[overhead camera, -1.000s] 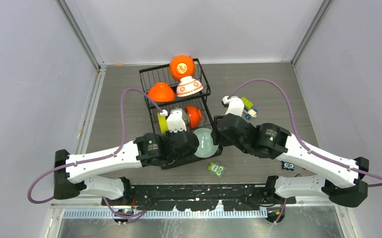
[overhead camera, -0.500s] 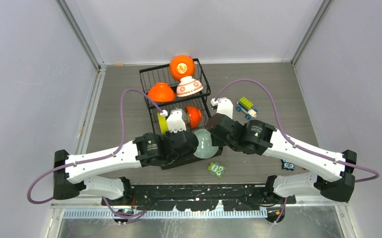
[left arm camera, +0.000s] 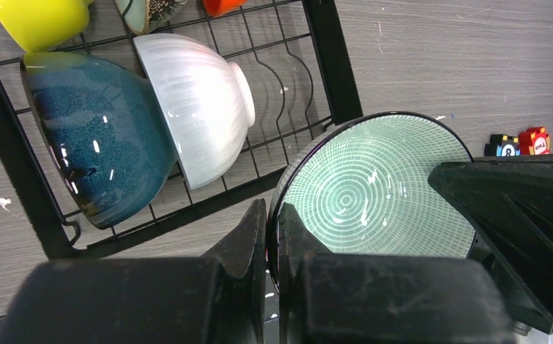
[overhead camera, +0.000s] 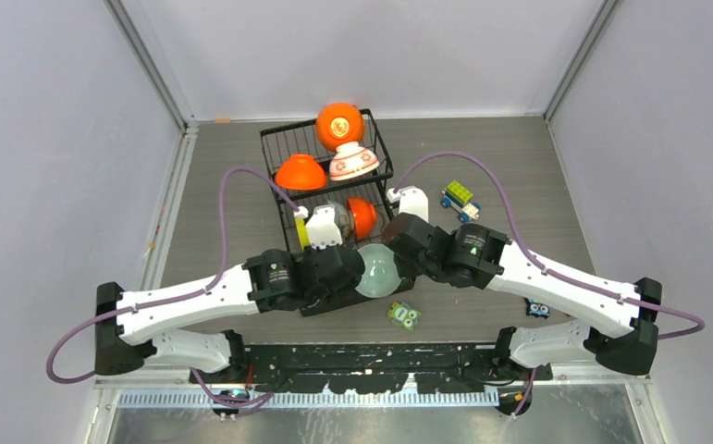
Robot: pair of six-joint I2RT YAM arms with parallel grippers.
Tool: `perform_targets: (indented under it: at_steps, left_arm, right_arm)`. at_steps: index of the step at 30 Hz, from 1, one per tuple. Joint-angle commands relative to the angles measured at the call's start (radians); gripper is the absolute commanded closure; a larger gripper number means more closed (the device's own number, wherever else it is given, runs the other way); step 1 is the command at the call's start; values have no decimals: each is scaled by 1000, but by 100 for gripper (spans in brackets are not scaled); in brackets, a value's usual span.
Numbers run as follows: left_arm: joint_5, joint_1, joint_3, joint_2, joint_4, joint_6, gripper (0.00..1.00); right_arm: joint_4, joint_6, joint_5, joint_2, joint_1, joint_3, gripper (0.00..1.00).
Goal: Unload the bowls from the dish rack
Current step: Place the bowl at the center of the board.
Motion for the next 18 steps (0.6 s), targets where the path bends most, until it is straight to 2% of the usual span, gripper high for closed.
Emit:
perform_targets:
  at_steps: [1,4,7,8,12,14,18]
  left_arm:
    - [-36,-1,0,-61,81,-29,90]
    - [-38,-1,-18,-89,91,-19,40]
    - [-42,-1,-16,-117,72,4,8]
    - [-39,-1,-15,-134,72,29,1]
    - [-31,-1,-13,-207,43,122,0]
    - [-27,-1,-34,-260,34,185,0]
    - [-116,-1,-96,-395,-73,217,0]
  right_arm:
    - [9,17,18,-5,-6,9,99]
    - [-25,25,32,-15,-6,38,99]
    - [-78,21,72,-29,-5,91,99]
    - [-101,17,87,-31,-6,127,99]
    - [-210,-16,176,-21,-26,250,99]
    - [-250,-46,200,-24,-82,303,99]
    - [-223,-119,153,-66,-362,323,99]
